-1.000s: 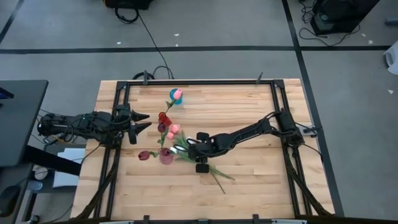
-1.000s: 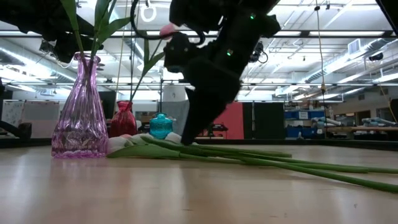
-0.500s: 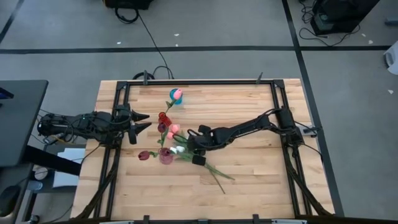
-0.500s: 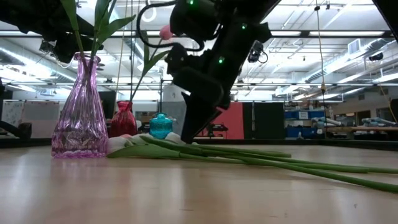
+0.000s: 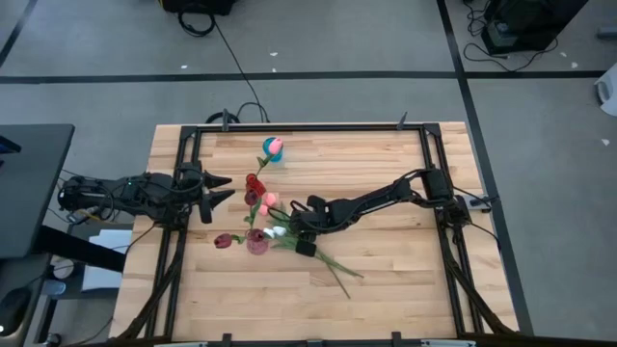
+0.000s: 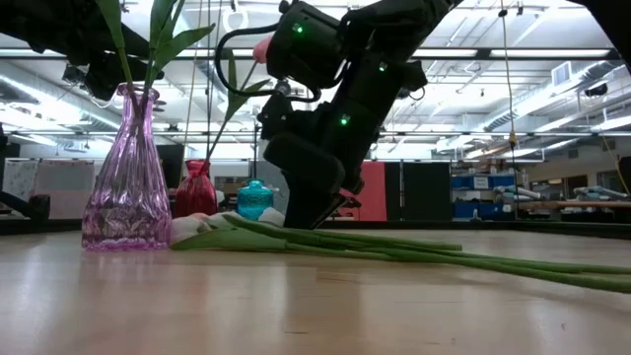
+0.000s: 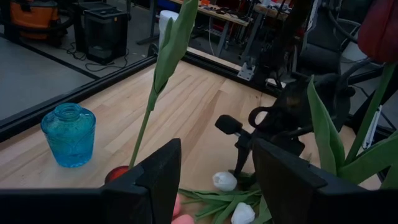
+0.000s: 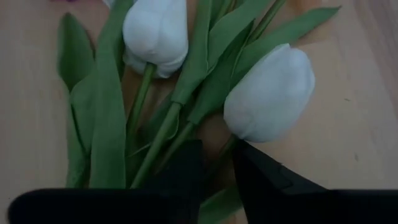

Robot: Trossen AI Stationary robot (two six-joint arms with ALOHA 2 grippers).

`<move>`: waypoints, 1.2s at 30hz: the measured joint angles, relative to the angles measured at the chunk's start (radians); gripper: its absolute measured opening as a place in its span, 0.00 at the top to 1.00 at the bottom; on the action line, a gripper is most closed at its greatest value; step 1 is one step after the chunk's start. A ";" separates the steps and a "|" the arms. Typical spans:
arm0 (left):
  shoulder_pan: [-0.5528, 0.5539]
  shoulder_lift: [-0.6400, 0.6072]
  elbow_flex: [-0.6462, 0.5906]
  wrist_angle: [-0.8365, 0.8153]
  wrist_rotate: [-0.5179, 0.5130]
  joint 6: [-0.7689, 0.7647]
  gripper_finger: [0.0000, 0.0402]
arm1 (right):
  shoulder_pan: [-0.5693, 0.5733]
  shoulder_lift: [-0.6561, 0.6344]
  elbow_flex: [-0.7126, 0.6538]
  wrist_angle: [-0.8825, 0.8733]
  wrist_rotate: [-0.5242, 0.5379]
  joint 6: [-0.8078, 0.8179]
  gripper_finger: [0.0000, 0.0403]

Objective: Sort flowers into vase by color
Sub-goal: Put the white tulip into the blue vase

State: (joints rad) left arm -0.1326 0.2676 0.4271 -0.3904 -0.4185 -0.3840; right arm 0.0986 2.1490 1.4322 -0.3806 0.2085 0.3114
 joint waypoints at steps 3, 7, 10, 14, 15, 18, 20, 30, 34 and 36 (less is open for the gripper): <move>0.000 0.000 0.000 -0.005 0.000 -0.008 0.49 | -0.007 -0.002 0.000 -0.011 -0.003 -0.028 0.83; 0.000 0.000 0.000 -0.006 0.000 -0.009 0.49 | -0.025 -0.008 0.000 -0.042 -0.023 -0.044 0.97; 0.000 0.000 0.000 -0.006 0.000 -0.010 0.49 | -0.037 -0.027 -0.002 -0.080 -0.023 -0.043 0.96; 0.000 0.000 0.000 -0.006 0.000 -0.010 0.49 | -0.049 -0.090 -0.009 -0.204 0.075 -0.046 0.98; 0.000 0.000 0.000 -0.006 0.000 -0.010 0.49 | -0.053 -0.115 -0.008 -0.235 0.107 -0.047 0.98; 0.000 0.000 0.000 -0.006 0.000 -0.010 0.49 | -0.070 -0.194 -0.010 -0.302 0.154 -0.056 0.98; 0.000 0.000 0.000 -0.006 0.000 -0.010 0.49 | -0.089 -0.239 -0.038 -0.281 0.143 -0.081 0.98; 0.000 0.000 0.000 -0.005 0.000 -0.014 0.49 | -0.300 -0.425 -0.375 0.554 -0.082 -0.279 0.98; 0.000 0.000 0.000 -0.005 0.000 -0.014 0.49 | -0.387 -0.387 -0.407 0.920 -0.183 -0.286 0.98; 0.000 0.000 0.000 -0.005 0.000 -0.014 0.49 | -0.422 -0.347 -0.397 1.045 -0.208 -0.276 0.98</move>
State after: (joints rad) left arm -0.1326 0.2676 0.4271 -0.3958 -0.4187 -0.3983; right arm -0.3233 1.8023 1.0348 0.6648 0.0009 0.0357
